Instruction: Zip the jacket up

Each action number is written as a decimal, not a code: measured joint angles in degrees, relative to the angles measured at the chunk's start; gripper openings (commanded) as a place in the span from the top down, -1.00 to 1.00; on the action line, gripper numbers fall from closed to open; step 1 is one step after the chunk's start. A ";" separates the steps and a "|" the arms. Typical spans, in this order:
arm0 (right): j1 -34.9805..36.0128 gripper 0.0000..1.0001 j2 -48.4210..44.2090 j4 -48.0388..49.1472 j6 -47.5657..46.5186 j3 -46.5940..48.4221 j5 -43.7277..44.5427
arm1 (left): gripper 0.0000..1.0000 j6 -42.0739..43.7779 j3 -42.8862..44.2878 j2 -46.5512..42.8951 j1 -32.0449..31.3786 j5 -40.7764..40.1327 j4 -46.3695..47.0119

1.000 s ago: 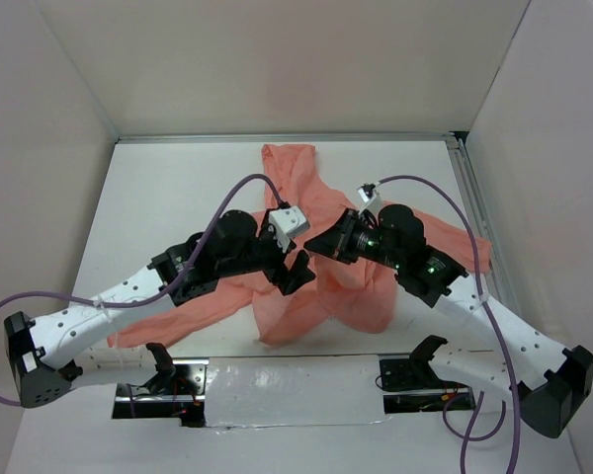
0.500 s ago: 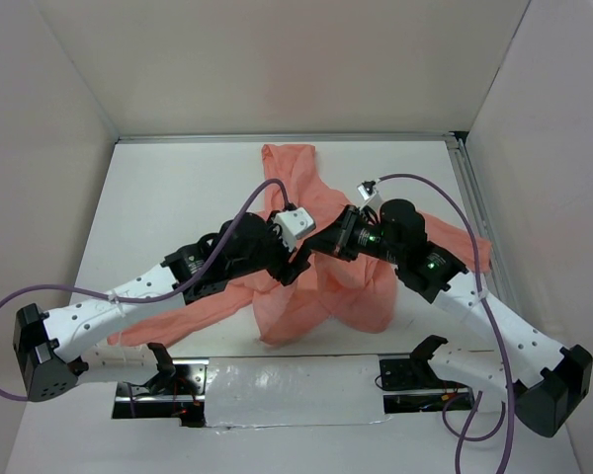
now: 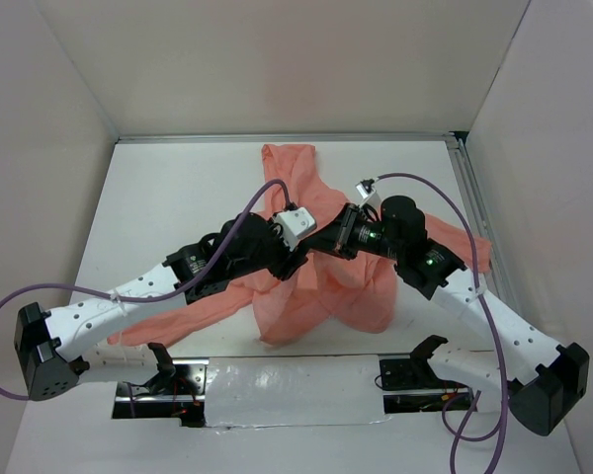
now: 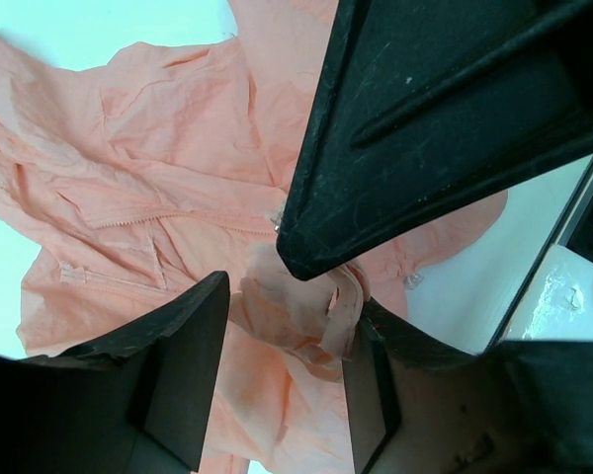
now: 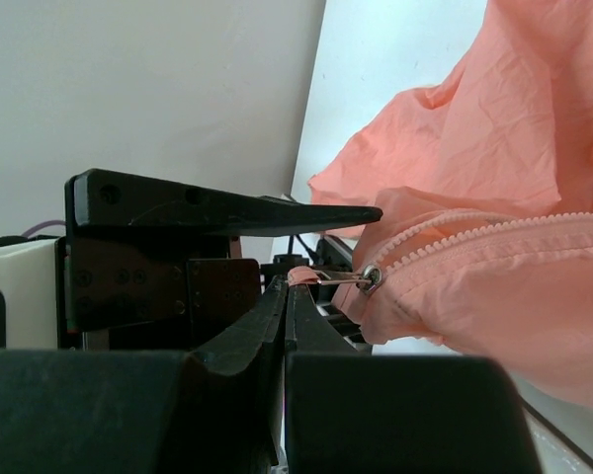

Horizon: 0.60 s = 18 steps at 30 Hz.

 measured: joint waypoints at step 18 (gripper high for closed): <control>-3.61 1.00 0.68 2.99 3.56 -0.66 -1.62 | 1.00 3.87 -2.60 -3.39 -0.15 2.29 3.39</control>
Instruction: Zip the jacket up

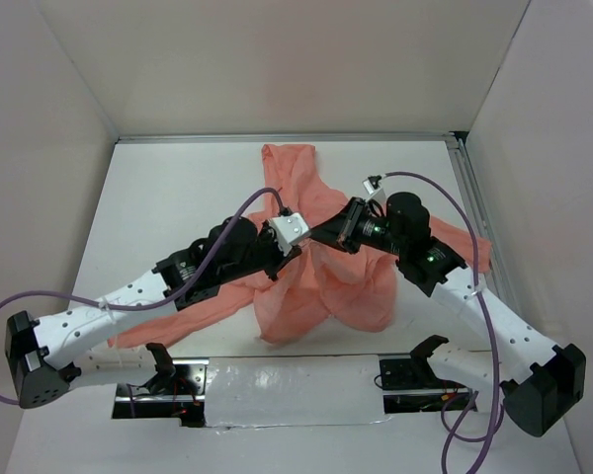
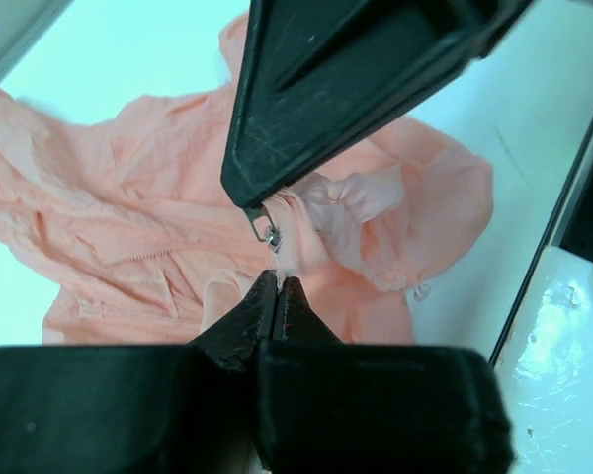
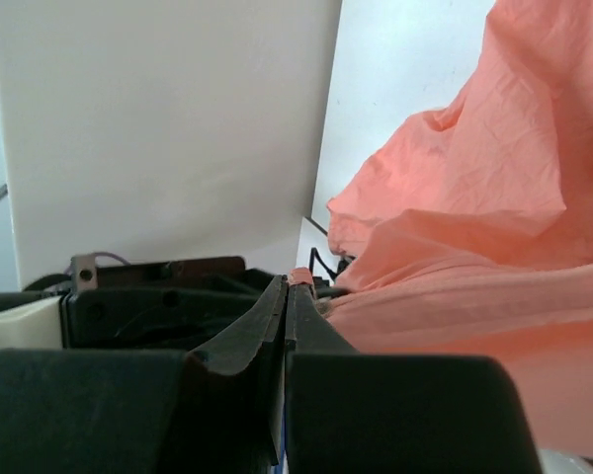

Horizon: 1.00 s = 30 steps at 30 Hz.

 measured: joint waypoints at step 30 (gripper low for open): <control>-16.00 1.00 55.65 -5.20 -14.49 51.65 25.20 | 1.00 -0.39 -14.56 -10.82 -5.92 7.02 6.64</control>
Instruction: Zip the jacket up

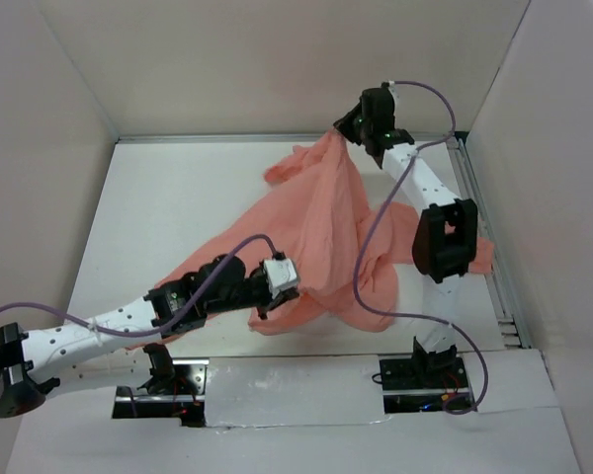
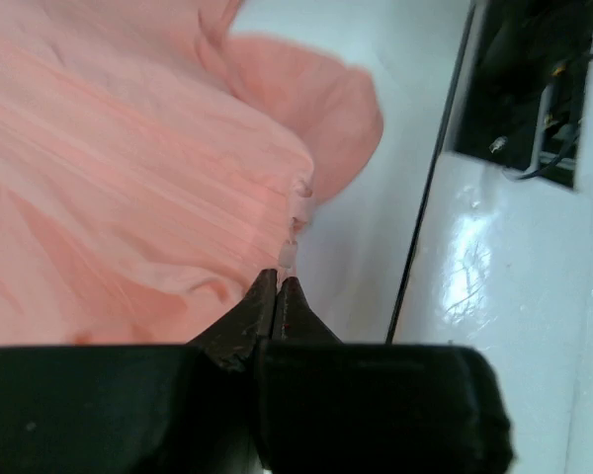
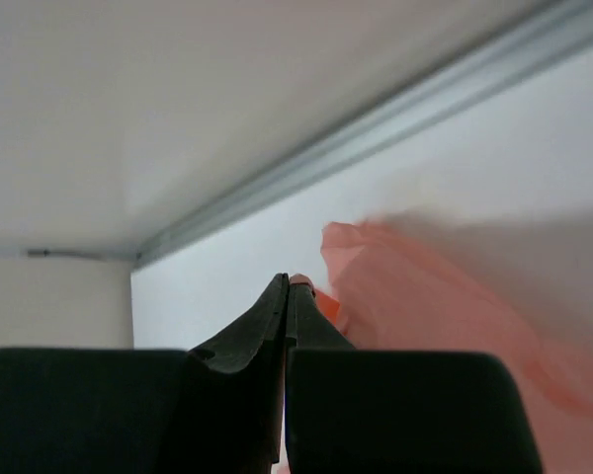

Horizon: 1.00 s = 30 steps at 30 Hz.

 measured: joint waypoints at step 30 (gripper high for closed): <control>-9.33 -0.99 -33.86 6.25 -15.02 -24.13 6.01 | -0.98 -31.12 9.73 -0.55 10.97 -3.39 -22.14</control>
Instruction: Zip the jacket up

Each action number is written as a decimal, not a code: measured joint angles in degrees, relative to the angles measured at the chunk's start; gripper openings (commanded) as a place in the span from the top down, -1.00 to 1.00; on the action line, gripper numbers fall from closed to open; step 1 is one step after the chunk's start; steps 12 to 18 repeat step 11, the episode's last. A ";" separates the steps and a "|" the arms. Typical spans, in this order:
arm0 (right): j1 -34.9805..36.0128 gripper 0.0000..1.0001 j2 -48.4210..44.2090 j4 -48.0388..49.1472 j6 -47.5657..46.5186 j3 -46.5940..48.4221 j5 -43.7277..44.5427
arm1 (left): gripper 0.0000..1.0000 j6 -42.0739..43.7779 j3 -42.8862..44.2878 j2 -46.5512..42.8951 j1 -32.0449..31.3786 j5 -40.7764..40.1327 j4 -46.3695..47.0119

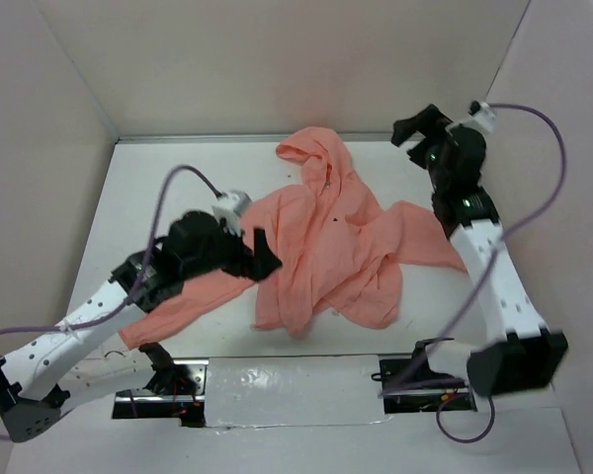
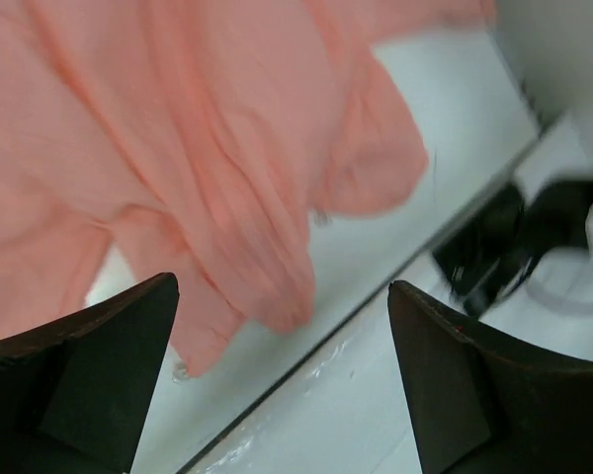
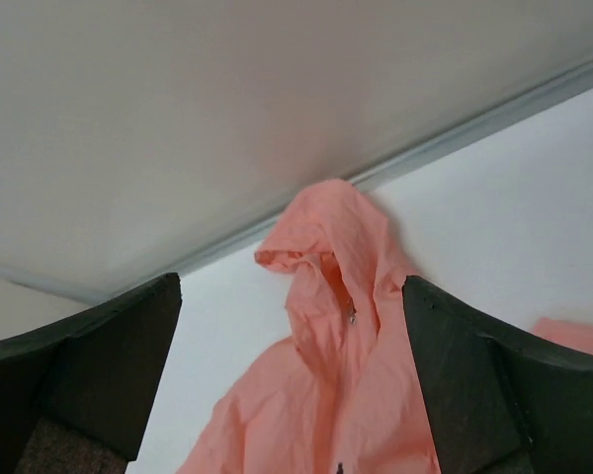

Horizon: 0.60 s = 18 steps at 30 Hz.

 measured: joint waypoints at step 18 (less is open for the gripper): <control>-0.33 -0.99 -41.99 -14.49 2.36 -19.82 16.63 | -0.99 -2.60 18.25 5.03 34.23 6.10 -6.40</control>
